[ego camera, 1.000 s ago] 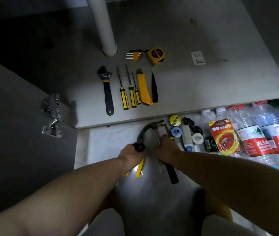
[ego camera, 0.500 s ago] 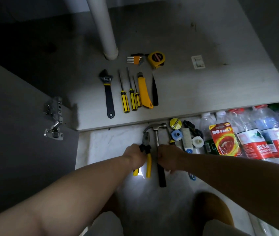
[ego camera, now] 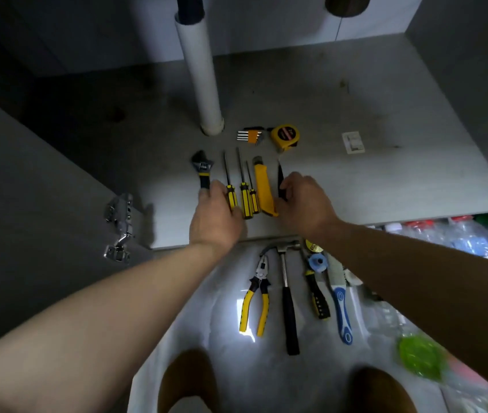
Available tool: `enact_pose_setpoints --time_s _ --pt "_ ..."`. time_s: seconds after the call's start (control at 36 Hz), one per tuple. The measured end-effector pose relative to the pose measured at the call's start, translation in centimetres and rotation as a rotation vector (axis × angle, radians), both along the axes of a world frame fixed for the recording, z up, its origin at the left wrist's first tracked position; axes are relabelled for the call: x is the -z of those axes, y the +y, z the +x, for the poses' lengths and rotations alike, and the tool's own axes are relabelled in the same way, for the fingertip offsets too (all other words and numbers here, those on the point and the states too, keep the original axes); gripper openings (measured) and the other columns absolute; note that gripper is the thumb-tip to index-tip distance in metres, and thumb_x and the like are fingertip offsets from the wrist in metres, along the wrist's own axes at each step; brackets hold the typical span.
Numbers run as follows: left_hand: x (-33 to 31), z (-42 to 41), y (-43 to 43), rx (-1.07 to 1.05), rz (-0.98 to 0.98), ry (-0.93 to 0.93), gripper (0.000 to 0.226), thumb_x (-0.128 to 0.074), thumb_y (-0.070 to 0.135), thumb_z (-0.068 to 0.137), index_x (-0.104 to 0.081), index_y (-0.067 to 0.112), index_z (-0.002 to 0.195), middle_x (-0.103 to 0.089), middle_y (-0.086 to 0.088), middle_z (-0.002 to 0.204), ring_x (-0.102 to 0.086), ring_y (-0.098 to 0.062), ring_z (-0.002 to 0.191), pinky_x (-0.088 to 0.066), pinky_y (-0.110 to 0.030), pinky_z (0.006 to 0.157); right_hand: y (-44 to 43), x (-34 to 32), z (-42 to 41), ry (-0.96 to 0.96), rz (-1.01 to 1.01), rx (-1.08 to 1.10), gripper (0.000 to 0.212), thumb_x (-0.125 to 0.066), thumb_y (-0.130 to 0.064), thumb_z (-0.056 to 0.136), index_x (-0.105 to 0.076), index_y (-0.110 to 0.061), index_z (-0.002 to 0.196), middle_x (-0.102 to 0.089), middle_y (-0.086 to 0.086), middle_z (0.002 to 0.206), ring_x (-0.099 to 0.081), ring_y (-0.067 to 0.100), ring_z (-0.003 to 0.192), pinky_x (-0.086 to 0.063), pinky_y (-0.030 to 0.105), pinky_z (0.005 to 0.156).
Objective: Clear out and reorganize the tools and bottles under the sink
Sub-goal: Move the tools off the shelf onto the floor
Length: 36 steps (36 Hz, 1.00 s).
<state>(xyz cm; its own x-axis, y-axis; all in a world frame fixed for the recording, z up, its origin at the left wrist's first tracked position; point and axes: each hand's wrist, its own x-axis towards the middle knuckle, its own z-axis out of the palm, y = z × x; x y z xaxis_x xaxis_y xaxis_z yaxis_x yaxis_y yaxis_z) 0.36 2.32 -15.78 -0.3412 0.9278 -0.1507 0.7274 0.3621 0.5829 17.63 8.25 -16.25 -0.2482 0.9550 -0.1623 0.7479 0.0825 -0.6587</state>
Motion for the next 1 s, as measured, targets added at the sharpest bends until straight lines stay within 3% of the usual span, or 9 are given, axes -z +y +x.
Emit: enact_pose_setpoints --time_s 0.11,0.25,0.33,0.47,0.56,0.61,0.78,0.92,1.0 --pt "0.6 0.0 2.1 -0.099 -0.154 -0.025 0.037 -0.064 0.023 0.096 -0.049 0.008 0.125 -0.061 -0.015 0.120 -0.061 -0.034 0.110 -0.045 -0.036 0.079 1.8 0.2 -2.7 -0.139 -0.095 0.025 0.035 -0.065 -0.032 0.088 -0.056 -0.009 0.112 -0.058 0.015 0.108 -0.058 0.034 0.100 -0.042 0.034 0.073" --pt "0.9 -0.3 2.7 -0.123 -0.193 0.003 0.029 -0.068 0.022 0.091 -0.060 0.009 0.116 -0.066 -0.011 0.109 -0.063 -0.029 0.097 -0.044 -0.032 0.071 2.0 0.9 -4.4 -0.237 -0.117 0.052 0.037 -0.070 -0.023 0.085 -0.055 -0.006 0.113 -0.059 0.018 0.117 -0.060 0.037 0.107 -0.050 0.037 0.082" --pt "1.2 -0.7 2.6 -0.118 -0.184 -0.029 0.025 -0.067 0.024 0.092 -0.063 0.009 0.111 -0.067 -0.010 0.103 -0.063 -0.026 0.093 -0.044 -0.030 0.071 1.8 0.7 -4.4 -0.258 -0.115 0.076 0.032 -0.077 -0.027 0.079 -0.057 -0.011 0.098 -0.062 0.015 0.108 -0.063 0.034 0.101 -0.050 0.033 0.076" --pt "1.6 -1.0 -0.4 -0.025 -0.063 -0.196 0.031 -0.067 0.024 0.096 -0.061 0.011 0.124 -0.067 -0.014 0.097 -0.063 -0.024 0.089 -0.054 -0.037 0.083 0.4 -0.6 -2.4 -0.176 -0.085 0.117 0.040 -0.078 -0.045 0.075 -0.055 -0.014 0.084 -0.056 0.003 0.078 -0.058 0.023 0.075 -0.038 0.026 0.055" --pt "2.1 -1.0 -3.0 0.050 -0.070 -0.270 0.031 -0.065 0.022 0.096 -0.059 0.019 0.126 -0.061 -0.010 0.101 -0.063 -0.023 0.090 -0.057 -0.043 0.087 -1.8 -1.4 -0.5 -0.033 -0.098 0.020 0.038 -0.078 -0.041 0.075 -0.057 -0.013 0.091 -0.063 0.005 0.084 -0.062 0.022 0.078 -0.049 0.033 0.061" --pt "2.5 -0.9 -4.8 0.127 -0.055 -0.308 0.023 -0.064 0.017 0.096 -0.057 0.024 0.116 -0.060 -0.006 0.097 -0.062 -0.022 0.086 -0.058 -0.045 0.083 -3.9 -1.7 0.7 0.042 -0.142 -0.047 0.034 -0.079 -0.036 0.073 -0.058 -0.017 0.092 -0.066 0.003 0.083 -0.065 0.019 0.075 -0.056 0.037 0.066" --pt "4.3 -1.4 -9.9 0.412 -0.234 -0.223 0.026 -0.062 0.026 0.091 -0.041 0.040 0.101 -0.056 0.008 0.082 -0.057 -0.008 0.069 -0.052 -0.034 0.063 -9.6 -0.3 3.3 0.113 -0.530 -0.231 0.021 -0.073 -0.026 0.081 -0.062 -0.013 0.094 -0.073 0.006 0.075 -0.069 0.011 0.054 -0.058 0.029 0.051" --pt "7.0 -1.9 -12.5 0.519 -0.495 -0.118 0.033 -0.062 0.022 0.091 -0.036 0.033 0.110 -0.059 0.006 0.094 -0.063 -0.017 0.087 -0.050 -0.033 0.074 -12.6 3.1 3.5 -0.051 -0.910 -0.198 0.026 -0.070 -0.029 0.087 -0.060 -0.013 0.104 -0.073 0.013 0.090 -0.075 0.025 0.071 -0.062 0.033 0.060" --pt "8.3 -2.0 -12.6 0.444 -0.658 -0.099 0.036 -0.063 0.022 0.091 -0.043 0.016 0.121 -0.065 -0.009 0.109 -0.067 -0.028 0.098 -0.056 -0.039 0.085 -13.1 5.3 3.1 -0.173 -0.931 -0.142 0.023 -0.071 -0.036 0.086 -0.057 -0.018 0.091 -0.070 0.006 0.084 -0.072 0.018 0.065 -0.060 0.028 0.054"
